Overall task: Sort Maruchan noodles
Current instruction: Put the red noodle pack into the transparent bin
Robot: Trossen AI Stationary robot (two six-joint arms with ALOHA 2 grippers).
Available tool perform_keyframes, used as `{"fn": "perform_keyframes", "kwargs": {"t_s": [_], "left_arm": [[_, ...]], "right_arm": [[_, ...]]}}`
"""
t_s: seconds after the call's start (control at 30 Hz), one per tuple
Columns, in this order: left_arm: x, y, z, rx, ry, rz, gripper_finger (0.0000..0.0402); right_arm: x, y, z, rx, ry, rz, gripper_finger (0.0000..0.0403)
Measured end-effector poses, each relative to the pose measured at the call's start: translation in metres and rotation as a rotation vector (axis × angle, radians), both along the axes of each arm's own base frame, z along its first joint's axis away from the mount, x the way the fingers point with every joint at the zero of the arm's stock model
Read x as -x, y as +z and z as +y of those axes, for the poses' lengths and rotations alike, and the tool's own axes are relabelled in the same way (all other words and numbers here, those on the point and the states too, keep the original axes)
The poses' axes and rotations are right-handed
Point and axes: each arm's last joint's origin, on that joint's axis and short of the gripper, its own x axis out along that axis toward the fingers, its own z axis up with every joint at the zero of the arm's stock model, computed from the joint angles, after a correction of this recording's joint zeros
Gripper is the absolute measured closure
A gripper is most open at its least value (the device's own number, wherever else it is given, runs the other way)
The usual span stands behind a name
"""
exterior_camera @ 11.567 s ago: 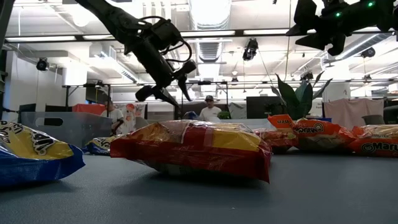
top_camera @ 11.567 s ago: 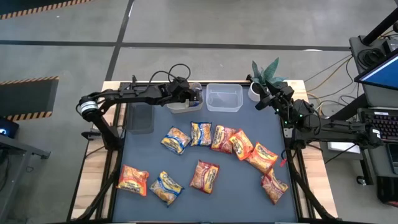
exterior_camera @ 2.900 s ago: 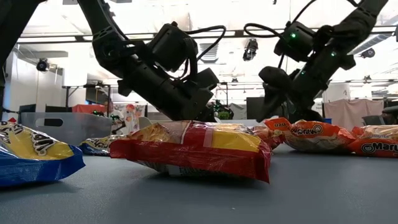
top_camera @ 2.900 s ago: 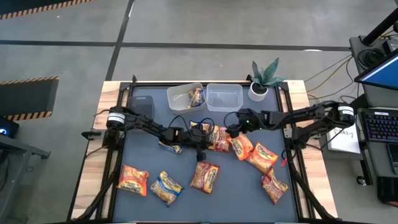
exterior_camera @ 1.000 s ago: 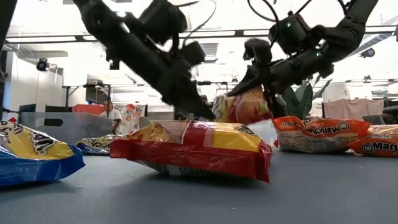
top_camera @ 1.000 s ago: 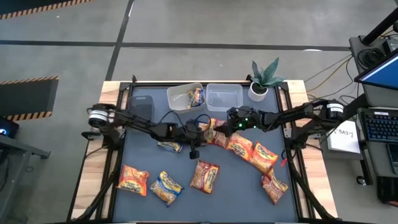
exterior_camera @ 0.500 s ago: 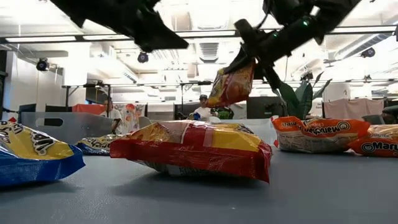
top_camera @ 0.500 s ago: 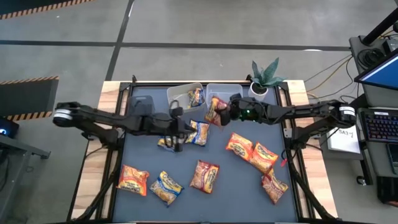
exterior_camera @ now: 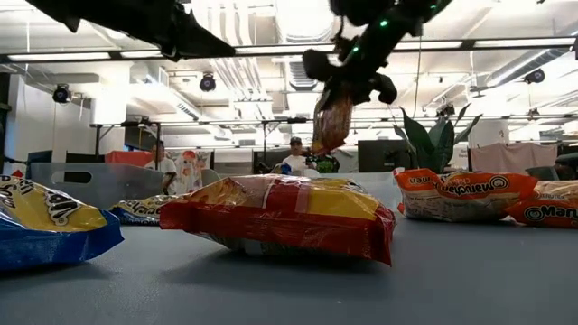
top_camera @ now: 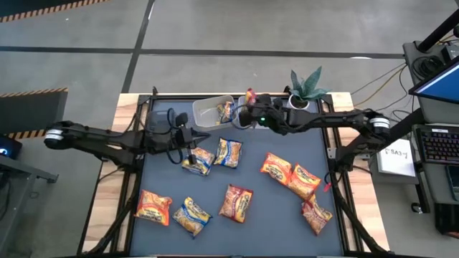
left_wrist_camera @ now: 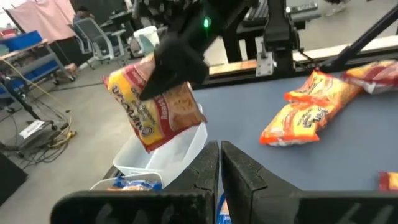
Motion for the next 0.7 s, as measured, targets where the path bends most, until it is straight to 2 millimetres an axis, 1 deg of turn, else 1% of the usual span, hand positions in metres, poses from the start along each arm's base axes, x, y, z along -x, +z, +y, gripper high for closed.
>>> {"fn": "perform_keyframes", "kwargs": {"t_s": [0.17,0.3,0.47,0.6,0.7], "left_arm": [[0.007,-0.008,0.0,0.011,0.003,0.02,0.0402],[0.01,-0.011,0.0,0.013,0.003,0.021,0.0402],[0.011,-0.016,0.0,0.023,0.006,0.033,0.0402],[0.01,-0.02,0.0,0.028,0.007,0.045,0.0402],[0.009,-0.021,0.0,0.036,0.009,0.048,0.0402]], "right_arm": [[-0.023,-0.01,-0.012,0.043,-0.091,0.068,0.0276],[-0.036,-0.024,-0.022,0.048,-0.152,0.133,0.0276],[-0.044,-0.038,-0.032,0.049,-0.2,0.171,0.0276],[-0.047,-0.048,-0.034,0.036,-0.217,0.186,0.0276],[-0.048,-0.052,-0.035,0.04,-0.226,0.188,0.0276]]}}
